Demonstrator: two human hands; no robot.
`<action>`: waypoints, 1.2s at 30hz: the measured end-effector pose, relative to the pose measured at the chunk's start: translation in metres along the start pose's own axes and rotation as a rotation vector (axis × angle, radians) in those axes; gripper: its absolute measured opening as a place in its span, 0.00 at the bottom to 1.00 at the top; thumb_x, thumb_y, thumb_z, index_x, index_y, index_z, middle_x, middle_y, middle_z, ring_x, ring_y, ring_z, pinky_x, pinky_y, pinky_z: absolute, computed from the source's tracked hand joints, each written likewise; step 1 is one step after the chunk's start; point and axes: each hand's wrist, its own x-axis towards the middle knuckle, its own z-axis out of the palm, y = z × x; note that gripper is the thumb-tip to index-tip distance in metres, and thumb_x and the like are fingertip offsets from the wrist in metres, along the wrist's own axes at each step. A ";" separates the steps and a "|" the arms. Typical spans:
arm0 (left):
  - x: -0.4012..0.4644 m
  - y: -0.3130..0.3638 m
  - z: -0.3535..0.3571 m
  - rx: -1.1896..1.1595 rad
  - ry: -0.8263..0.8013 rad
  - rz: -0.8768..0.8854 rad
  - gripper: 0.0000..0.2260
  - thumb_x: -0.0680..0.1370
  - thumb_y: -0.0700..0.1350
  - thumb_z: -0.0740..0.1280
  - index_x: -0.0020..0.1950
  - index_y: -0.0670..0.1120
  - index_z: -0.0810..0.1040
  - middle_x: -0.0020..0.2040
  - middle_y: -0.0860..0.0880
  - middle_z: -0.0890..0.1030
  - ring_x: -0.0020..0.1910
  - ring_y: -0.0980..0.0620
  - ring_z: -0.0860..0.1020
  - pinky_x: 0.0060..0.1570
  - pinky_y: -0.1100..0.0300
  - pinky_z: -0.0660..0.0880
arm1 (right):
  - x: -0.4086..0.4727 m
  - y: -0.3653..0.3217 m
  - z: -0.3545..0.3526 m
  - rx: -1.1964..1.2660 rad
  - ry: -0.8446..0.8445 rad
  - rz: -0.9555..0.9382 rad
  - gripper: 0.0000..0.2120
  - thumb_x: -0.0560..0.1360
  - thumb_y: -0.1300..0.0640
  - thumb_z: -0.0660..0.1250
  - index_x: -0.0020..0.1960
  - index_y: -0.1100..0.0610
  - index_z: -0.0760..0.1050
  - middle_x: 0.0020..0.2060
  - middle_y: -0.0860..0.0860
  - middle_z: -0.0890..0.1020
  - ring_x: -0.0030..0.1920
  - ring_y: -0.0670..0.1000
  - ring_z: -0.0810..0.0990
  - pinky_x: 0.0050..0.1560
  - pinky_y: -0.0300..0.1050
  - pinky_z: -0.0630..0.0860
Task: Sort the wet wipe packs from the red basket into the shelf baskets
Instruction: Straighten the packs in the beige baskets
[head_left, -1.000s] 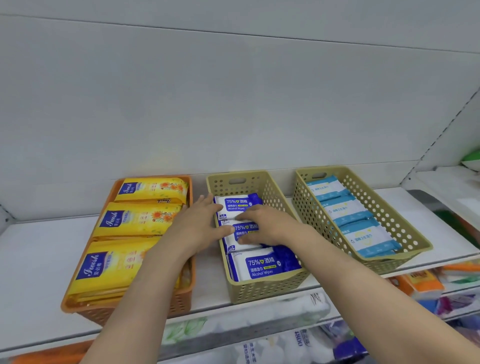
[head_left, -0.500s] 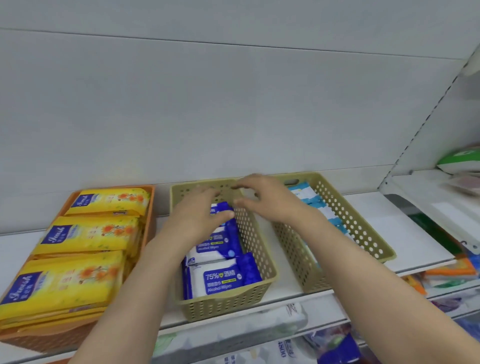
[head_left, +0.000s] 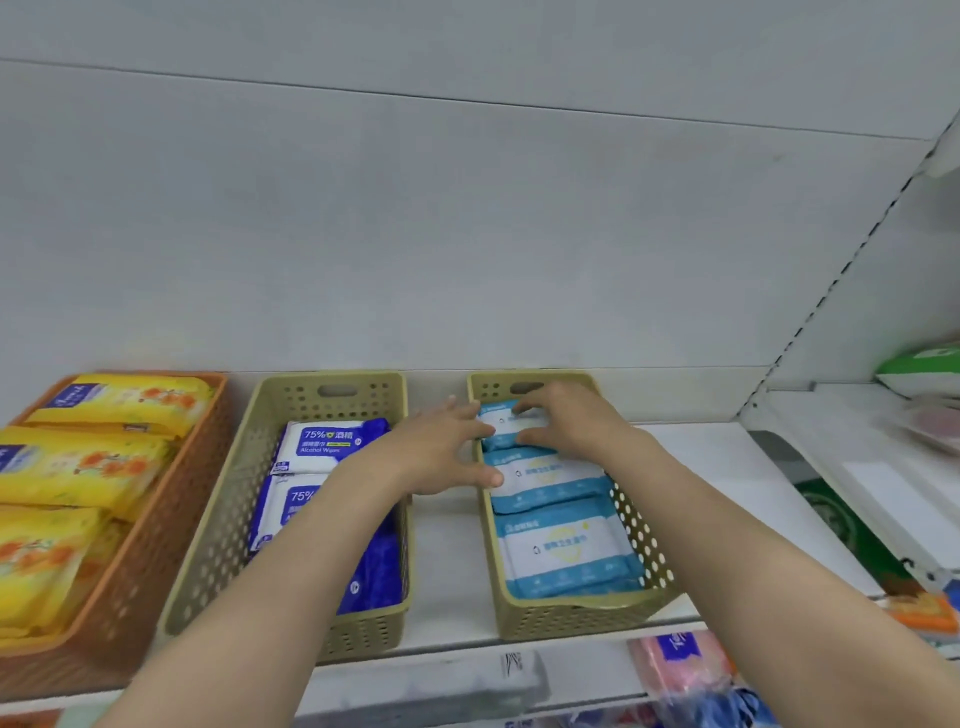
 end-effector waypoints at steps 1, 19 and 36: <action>0.002 -0.001 0.001 0.021 0.010 -0.009 0.32 0.76 0.62 0.64 0.77 0.54 0.61 0.80 0.53 0.50 0.79 0.52 0.45 0.76 0.47 0.48 | 0.004 0.001 0.001 -0.027 -0.009 -0.005 0.22 0.72 0.40 0.71 0.65 0.45 0.77 0.72 0.40 0.70 0.68 0.50 0.72 0.65 0.51 0.71; 0.005 -0.004 0.016 -0.101 0.104 -0.036 0.30 0.76 0.62 0.65 0.76 0.57 0.62 0.80 0.57 0.51 0.79 0.55 0.45 0.76 0.49 0.41 | -0.043 0.000 -0.006 0.060 -0.075 -0.047 0.27 0.70 0.38 0.73 0.67 0.43 0.74 0.63 0.49 0.73 0.66 0.50 0.68 0.64 0.49 0.69; -0.003 0.060 0.045 0.231 0.149 0.114 0.27 0.71 0.64 0.69 0.68 0.60 0.72 0.64 0.55 0.74 0.66 0.51 0.66 0.69 0.53 0.59 | -0.097 0.021 -0.020 0.160 0.075 0.138 0.23 0.68 0.46 0.77 0.61 0.48 0.79 0.51 0.47 0.79 0.52 0.48 0.78 0.51 0.43 0.74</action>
